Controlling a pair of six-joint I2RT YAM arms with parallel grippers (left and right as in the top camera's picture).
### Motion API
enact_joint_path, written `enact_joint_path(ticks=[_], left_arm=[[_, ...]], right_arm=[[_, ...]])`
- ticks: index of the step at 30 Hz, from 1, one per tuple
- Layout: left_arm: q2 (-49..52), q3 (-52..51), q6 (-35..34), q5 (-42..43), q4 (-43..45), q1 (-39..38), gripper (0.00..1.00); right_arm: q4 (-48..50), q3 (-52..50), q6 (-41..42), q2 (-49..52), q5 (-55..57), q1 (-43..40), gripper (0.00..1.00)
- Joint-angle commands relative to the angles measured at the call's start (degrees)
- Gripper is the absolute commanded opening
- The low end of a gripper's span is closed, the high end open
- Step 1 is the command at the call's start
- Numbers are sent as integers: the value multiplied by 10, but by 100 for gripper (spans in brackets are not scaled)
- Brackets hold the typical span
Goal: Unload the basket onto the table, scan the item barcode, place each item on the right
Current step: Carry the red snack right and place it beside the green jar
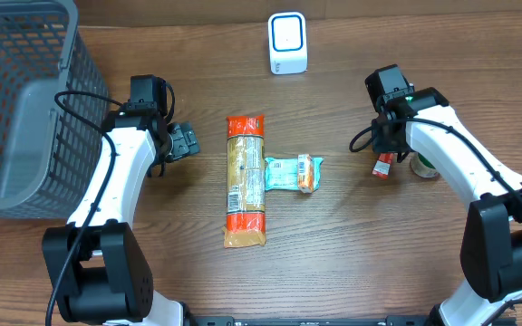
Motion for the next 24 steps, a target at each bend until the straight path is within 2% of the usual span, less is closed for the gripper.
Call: enact_joint_path(ticks=[1, 5, 9, 13, 16, 24], left_arm=[[-11, 6, 8, 1, 1, -1, 100], [-11, 6, 8, 1, 1, -1, 100], [-11, 6, 8, 1, 1, -1, 100], [-11, 6, 8, 1, 1, -1, 100], [-11, 6, 8, 1, 1, -1, 100], [-11, 6, 8, 1, 1, -1, 100]], right_arm=[[7, -10, 2, 2, -1, -3, 33], [10, -9, 2, 2, -6, -3, 34], [17, -9, 2, 2, -123, 2, 34], [17, -9, 35, 2, -153, 3, 4], [28, -10, 61, 4, -153, 0, 4], [62, -22, 61, 9, -153, 0, 4]])
